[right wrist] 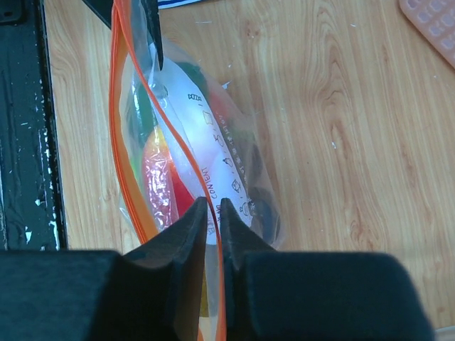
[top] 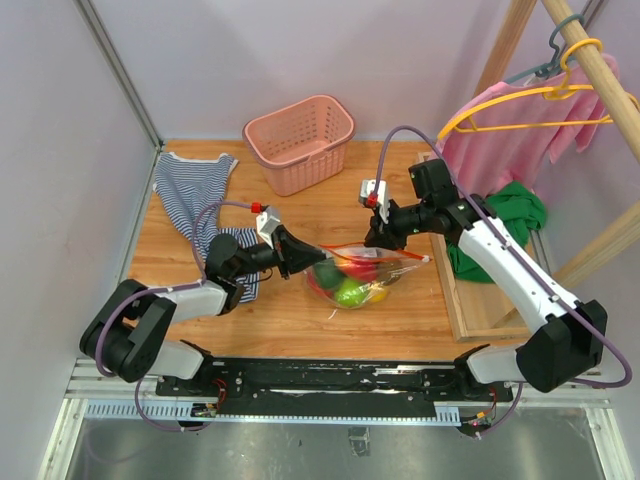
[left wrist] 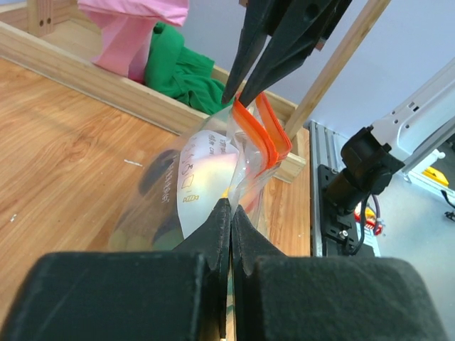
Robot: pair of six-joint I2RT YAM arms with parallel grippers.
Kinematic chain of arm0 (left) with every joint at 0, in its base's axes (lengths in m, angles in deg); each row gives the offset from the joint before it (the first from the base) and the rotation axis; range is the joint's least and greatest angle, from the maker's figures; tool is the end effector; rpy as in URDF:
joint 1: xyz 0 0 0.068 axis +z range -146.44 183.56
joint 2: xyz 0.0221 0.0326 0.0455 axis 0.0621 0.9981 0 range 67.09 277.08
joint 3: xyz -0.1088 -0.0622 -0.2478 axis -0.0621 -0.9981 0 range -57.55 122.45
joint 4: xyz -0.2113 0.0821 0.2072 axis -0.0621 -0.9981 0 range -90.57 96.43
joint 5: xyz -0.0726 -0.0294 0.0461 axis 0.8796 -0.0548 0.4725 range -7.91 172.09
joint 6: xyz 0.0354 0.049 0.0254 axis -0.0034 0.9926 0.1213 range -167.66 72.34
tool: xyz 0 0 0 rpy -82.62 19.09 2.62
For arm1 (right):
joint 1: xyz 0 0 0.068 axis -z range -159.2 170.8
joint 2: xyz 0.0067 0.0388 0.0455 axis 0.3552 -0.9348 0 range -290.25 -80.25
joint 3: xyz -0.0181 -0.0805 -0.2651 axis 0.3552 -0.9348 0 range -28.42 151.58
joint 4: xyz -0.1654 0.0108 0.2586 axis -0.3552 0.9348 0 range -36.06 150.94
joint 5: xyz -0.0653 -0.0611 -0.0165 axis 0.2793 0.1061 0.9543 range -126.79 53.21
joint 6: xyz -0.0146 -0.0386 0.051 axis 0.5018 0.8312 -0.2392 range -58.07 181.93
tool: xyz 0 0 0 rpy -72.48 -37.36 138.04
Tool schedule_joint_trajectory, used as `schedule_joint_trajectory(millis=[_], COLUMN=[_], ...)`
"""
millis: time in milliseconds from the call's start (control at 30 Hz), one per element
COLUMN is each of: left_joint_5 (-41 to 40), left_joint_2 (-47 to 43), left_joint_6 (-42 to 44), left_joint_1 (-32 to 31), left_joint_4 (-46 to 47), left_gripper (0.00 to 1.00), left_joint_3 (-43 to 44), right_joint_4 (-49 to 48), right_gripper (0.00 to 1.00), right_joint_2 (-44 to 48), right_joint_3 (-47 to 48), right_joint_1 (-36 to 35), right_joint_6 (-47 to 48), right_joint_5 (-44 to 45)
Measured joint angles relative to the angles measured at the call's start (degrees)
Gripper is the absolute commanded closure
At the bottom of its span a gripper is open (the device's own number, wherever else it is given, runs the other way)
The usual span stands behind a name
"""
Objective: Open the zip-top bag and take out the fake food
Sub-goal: Open the zipper of the food storage bag at the center of the board.
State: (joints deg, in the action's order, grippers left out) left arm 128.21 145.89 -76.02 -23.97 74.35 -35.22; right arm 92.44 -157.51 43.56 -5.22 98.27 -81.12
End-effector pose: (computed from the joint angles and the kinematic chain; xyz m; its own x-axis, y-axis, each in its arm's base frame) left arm 0.2376 -0.1658 0.1878 -0.2950 -0.2176 -0.9304 0.9168 0.2098 -0.3398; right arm 0.2882 0.1809 0.3319 -0.0462 -0.4941 -0.8682 -0.9864 0.1597 -0.0384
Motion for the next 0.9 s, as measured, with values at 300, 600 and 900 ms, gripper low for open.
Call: schedule_joint_trajectory(millis=[300, 600, 900], left_joint_5=[-4.2, -12.5, -22.0], left_joint_2=[-2.1, -9.5, -24.3], left_joint_6=[-5.1, -13.0, -18.1], left_joint_1=[-0.1, -0.1, -0.1], left_joint_4=[1.4, 0.8, -9.2], left_gripper=[0.87, 0.54, 0.3], left_joint_3=[-2.4, -7.2, -11.7], right_joint_4=[-2.0, -6.7, -12.7], right_gripper=[0.99, 0.99, 0.99], right_joint_2=[0.2, 3.3, 5.2], right_joint_3=[-3.5, -7.3, -9.9], right_joint_1=[-0.1, 1.5, 6.6], right_joint_6=[-1.3, -6.8, -13.8], right_joint_5=[-1.0, -4.5, -11.4])
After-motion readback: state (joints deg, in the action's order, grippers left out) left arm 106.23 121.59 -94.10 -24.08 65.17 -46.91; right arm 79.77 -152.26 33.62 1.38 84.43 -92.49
